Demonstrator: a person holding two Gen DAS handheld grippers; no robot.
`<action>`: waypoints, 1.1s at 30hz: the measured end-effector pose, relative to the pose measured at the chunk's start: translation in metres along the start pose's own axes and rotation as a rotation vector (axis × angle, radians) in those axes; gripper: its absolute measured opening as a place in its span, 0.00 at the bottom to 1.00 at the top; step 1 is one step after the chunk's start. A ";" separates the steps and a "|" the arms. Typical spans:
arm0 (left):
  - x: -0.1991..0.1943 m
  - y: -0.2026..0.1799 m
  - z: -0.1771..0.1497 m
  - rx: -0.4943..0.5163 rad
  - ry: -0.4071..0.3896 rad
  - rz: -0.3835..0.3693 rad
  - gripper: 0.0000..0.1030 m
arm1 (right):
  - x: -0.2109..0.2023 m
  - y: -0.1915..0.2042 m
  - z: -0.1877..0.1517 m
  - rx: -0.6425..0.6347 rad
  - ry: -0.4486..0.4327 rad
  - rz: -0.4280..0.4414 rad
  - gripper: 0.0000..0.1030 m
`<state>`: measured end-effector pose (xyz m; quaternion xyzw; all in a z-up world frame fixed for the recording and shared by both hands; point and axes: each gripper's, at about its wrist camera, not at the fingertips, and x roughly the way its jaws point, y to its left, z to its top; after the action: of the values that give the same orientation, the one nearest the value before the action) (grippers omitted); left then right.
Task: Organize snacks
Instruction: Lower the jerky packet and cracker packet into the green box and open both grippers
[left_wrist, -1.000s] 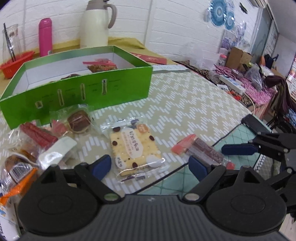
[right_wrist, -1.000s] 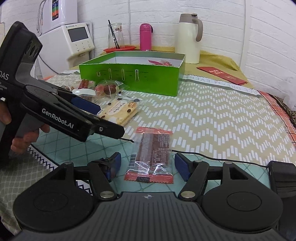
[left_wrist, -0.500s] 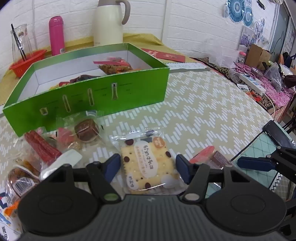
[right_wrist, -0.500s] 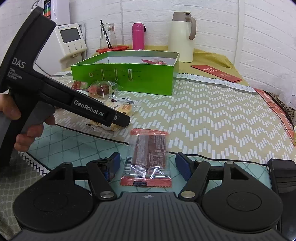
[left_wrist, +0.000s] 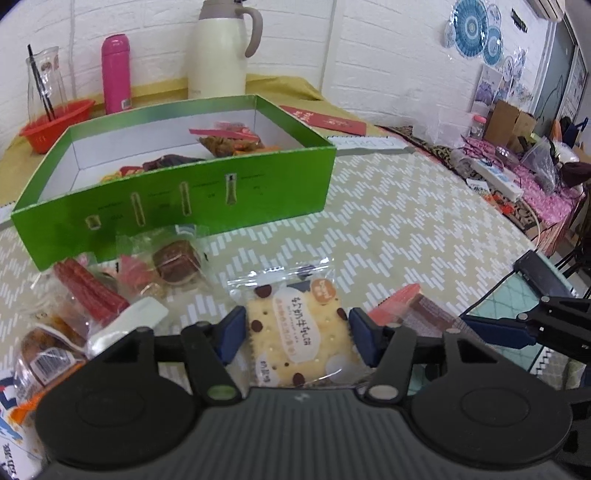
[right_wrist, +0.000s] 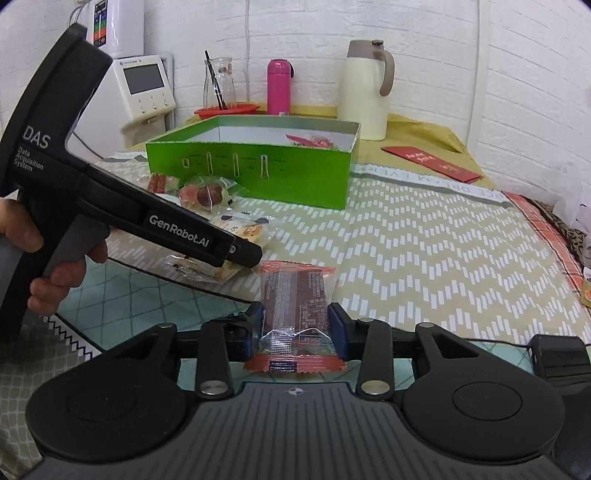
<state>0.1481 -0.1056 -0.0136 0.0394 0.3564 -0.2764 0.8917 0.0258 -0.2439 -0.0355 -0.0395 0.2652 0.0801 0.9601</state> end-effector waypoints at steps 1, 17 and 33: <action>-0.008 0.001 0.002 -0.003 -0.017 -0.003 0.58 | -0.003 0.000 0.004 -0.003 -0.015 0.003 0.64; -0.078 0.083 0.092 -0.100 -0.237 0.117 0.58 | 0.032 0.015 0.126 -0.051 -0.202 0.106 0.65; 0.004 0.159 0.128 -0.190 -0.136 0.157 0.58 | 0.172 0.034 0.172 -0.060 -0.054 0.084 0.65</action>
<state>0.3112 -0.0076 0.0587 -0.0361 0.3157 -0.1730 0.9323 0.2525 -0.1670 0.0219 -0.0547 0.2383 0.1294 0.9610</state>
